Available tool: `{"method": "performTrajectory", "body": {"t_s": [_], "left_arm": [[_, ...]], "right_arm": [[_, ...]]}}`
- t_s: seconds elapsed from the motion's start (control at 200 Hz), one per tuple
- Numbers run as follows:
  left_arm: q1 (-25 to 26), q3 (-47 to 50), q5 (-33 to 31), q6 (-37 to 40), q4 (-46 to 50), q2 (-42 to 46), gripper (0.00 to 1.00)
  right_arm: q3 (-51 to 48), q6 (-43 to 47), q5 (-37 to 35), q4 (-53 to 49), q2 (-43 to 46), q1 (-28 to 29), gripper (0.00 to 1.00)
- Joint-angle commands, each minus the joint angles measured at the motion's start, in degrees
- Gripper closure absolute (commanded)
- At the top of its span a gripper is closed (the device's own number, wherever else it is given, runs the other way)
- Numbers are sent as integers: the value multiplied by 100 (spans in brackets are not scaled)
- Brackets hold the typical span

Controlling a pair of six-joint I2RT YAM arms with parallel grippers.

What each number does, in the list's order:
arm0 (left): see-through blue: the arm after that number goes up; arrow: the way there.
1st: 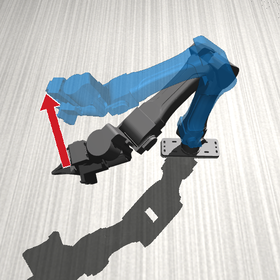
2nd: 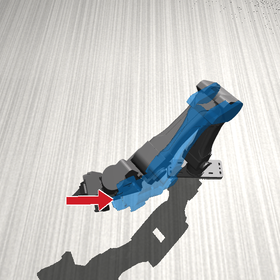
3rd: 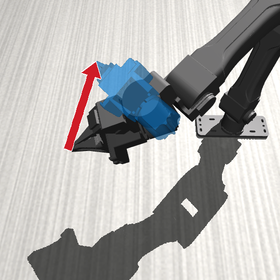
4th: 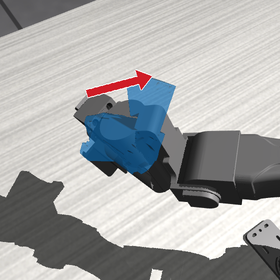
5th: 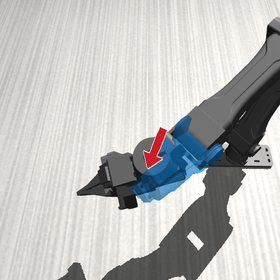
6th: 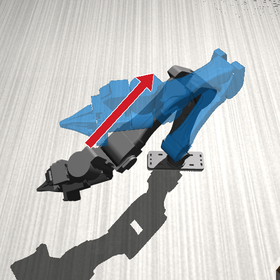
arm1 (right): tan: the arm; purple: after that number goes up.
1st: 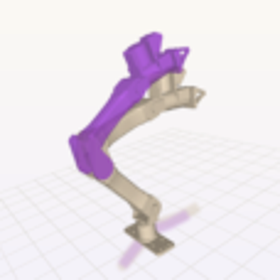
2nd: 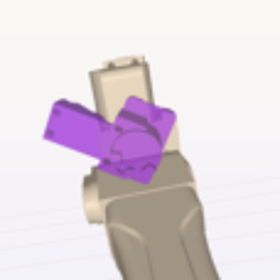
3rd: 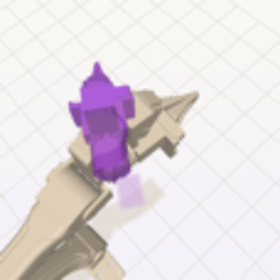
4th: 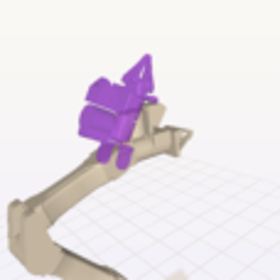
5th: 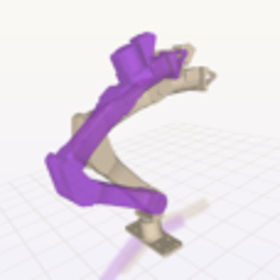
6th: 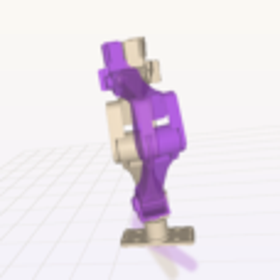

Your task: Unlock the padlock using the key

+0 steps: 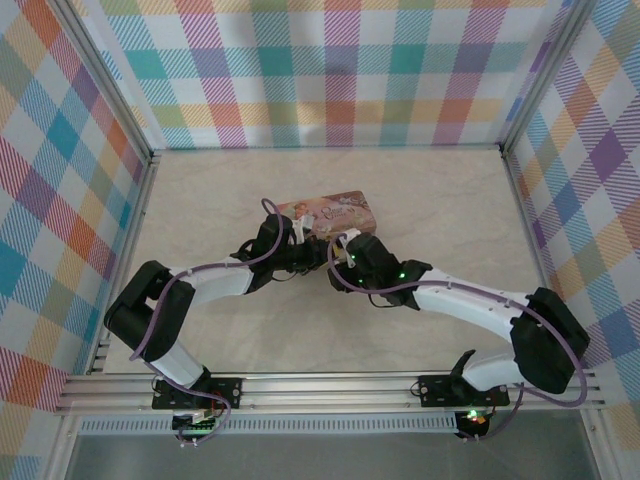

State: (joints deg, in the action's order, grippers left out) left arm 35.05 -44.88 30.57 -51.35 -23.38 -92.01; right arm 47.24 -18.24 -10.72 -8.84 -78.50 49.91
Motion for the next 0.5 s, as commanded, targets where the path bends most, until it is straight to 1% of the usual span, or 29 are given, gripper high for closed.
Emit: {"method": "performTrajectory", "body": {"t_s": [0.0,0.245,0.32,0.405,0.495], "left_arm": [[-24,-232,274,-40,-176,236,99],[-32,-256,301,-33,-160,236,99],[-29,-247,296,-39,-180,244,99],[-24,-239,300,-50,-206,247,99],[-27,-235,309,-59,-227,262,99]], "right_arm": [[302,244,-106,-122,-144,53,54],[541,364,-231,-250,-335,89,59],[628,382,-211,-349,-416,96,59],[646,396,-219,-356,-460,106,56],[659,424,-235,-347,-489,107,60]]}}
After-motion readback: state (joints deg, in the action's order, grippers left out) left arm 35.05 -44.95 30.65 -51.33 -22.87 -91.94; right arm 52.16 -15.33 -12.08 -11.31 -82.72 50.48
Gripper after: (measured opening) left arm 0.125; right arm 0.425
